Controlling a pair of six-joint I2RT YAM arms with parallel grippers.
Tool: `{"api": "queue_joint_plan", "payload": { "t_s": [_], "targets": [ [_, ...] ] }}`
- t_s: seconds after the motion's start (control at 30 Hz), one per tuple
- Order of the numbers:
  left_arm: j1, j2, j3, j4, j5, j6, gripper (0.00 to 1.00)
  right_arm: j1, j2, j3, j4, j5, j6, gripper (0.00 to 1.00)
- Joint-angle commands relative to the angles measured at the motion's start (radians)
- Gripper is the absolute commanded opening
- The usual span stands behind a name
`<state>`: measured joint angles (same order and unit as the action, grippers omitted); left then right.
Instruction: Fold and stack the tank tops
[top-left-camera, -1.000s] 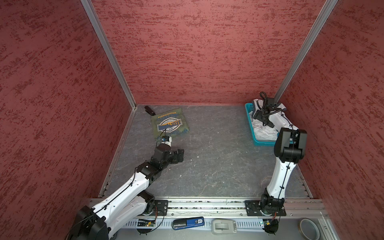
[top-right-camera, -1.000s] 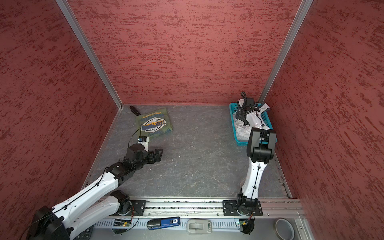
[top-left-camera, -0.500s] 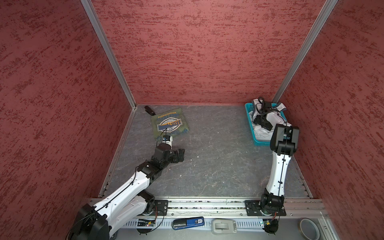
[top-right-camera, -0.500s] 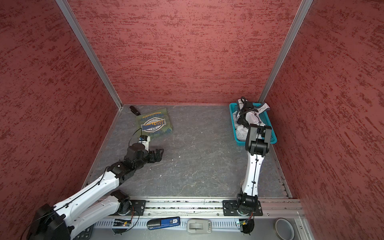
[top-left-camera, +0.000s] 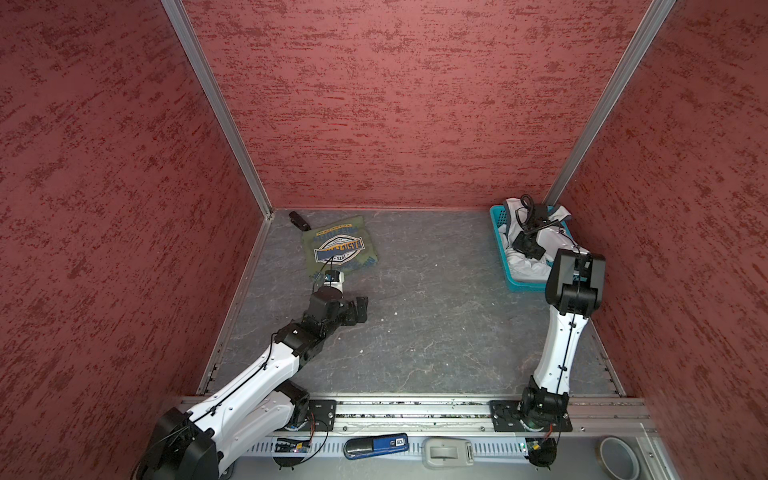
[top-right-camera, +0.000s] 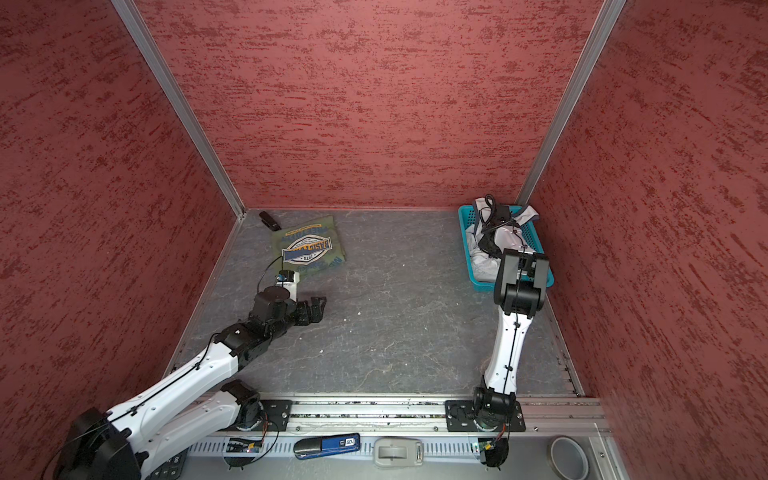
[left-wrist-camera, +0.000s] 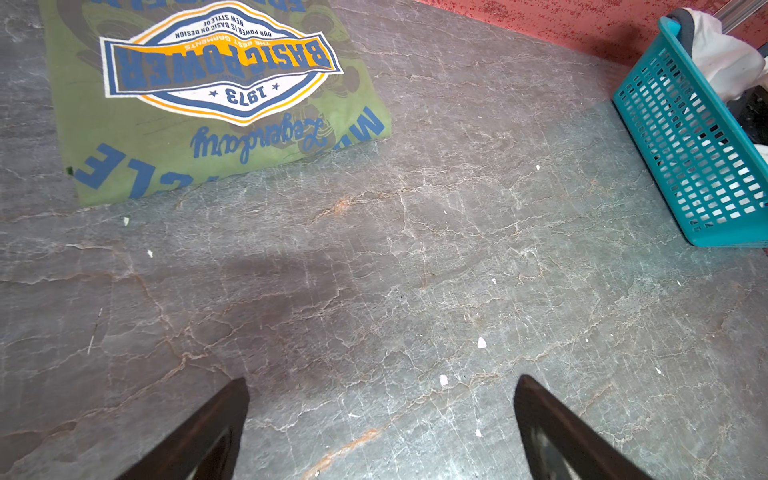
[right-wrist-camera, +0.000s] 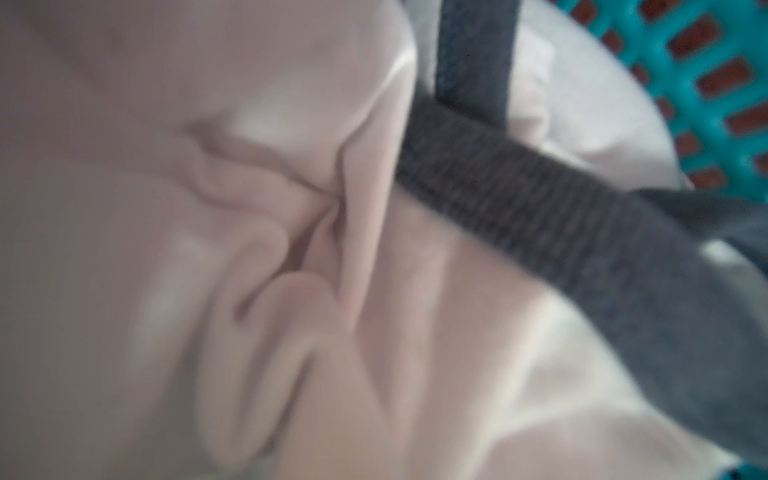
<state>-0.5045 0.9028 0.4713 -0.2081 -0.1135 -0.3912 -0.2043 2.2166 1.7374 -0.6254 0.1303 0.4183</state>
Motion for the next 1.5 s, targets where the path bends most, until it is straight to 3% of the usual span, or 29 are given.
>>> {"api": "queue_joint_plan", "payload": {
  "t_s": [0.0, 0.33, 0.53, 0.77, 1.0, 1.03, 1.07, 1.1, 1.13, 1.17, 1.3, 1.47],
  "targets": [
    [0.003, -0.017, 0.006, 0.009, -0.012, 0.011, 1.00, 0.026, -0.148, -0.060, 0.079, -0.029, 0.008, 0.03],
    [0.003, -0.010, 0.003, 0.010, -0.015, 0.008, 1.00, 0.147, -0.494, -0.193, 0.140, 0.135, 0.000, 0.00],
    [0.001, -0.002, 0.002, 0.012, -0.026, 0.010, 1.00, 0.228, -0.687, -0.159, 0.125, 0.125, 0.008, 0.00],
    [0.001, -0.014, -0.003, 0.016, -0.047, 0.011, 1.00, 0.446, -0.794, -0.077, 0.079, 0.036, -0.072, 0.00],
    [0.002, -0.029, -0.016, 0.022, -0.069, 0.007, 1.00, 0.694, -0.805, -0.324, 0.093, -0.022, -0.096, 0.05],
    [0.001, -0.028, -0.017, 0.024, -0.069, 0.008, 1.00, 0.724, -0.803, -0.383, 0.107, -0.045, -0.096, 0.09],
    [0.001, -0.023, -0.015, 0.028, -0.068, 0.009, 1.00, 0.744, -0.795, -0.441, 0.115, -0.082, -0.094, 0.21],
    [0.002, -0.015, -0.013, 0.030, -0.062, 0.009, 1.00, 0.754, -0.781, -0.482, 0.106, -0.109, -0.085, 0.36],
    [0.003, -0.005, -0.008, 0.029, -0.054, 0.008, 1.00, 0.757, -0.769, -0.525, 0.086, -0.115, -0.065, 0.59],
    [0.003, 0.005, -0.002, 0.024, -0.046, 0.006, 1.00, 0.759, -0.745, -0.568, 0.068, -0.108, -0.052, 0.71],
    [0.004, 0.057, 0.020, 0.020, 0.047, -0.044, 1.00, 0.753, -0.808, -0.716, 0.037, -0.026, -0.011, 0.86],
    [-0.045, 0.230, 0.152, -0.068, 0.132, -0.149, 0.99, 0.721, -0.939, -0.800, 0.106, -0.098, 0.023, 0.87]
  ]
}}
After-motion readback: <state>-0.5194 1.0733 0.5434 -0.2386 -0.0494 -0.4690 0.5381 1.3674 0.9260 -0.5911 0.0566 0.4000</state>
